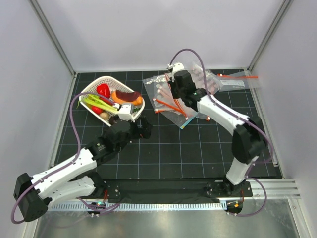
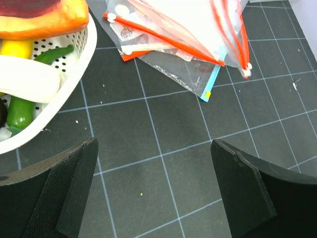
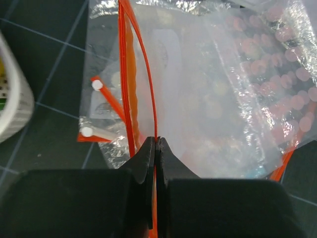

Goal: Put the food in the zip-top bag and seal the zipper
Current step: Pick up the zipper food storage bag at the center of the board, then open the zipper of the food storage bag.

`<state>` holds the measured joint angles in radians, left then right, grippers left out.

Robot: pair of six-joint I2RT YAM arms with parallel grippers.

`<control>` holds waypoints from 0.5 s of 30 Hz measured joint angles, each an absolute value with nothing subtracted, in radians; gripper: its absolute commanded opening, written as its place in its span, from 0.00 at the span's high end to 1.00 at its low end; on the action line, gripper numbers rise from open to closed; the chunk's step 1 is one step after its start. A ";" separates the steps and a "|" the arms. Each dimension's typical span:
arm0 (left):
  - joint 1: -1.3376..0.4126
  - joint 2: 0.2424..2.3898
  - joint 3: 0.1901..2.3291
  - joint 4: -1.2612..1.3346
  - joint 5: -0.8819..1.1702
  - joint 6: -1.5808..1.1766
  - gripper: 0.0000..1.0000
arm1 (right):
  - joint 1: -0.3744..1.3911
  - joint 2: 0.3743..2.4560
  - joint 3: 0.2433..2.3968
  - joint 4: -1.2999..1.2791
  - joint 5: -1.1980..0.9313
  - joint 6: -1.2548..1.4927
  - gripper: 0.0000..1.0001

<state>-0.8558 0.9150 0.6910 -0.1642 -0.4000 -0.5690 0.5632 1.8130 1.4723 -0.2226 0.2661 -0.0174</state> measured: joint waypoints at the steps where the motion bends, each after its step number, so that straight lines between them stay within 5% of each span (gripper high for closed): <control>1: -0.856 0.923 0.692 -0.159 -0.400 -0.574 0.00 | 0.571 1.766 1.447 -0.222 0.262 0.008 0.99; 15: -0.856 1.018 0.664 0.184 -0.310 -0.618 0.00 | 0.857 1.423 1.119 -0.207 0.338 0.262 0.99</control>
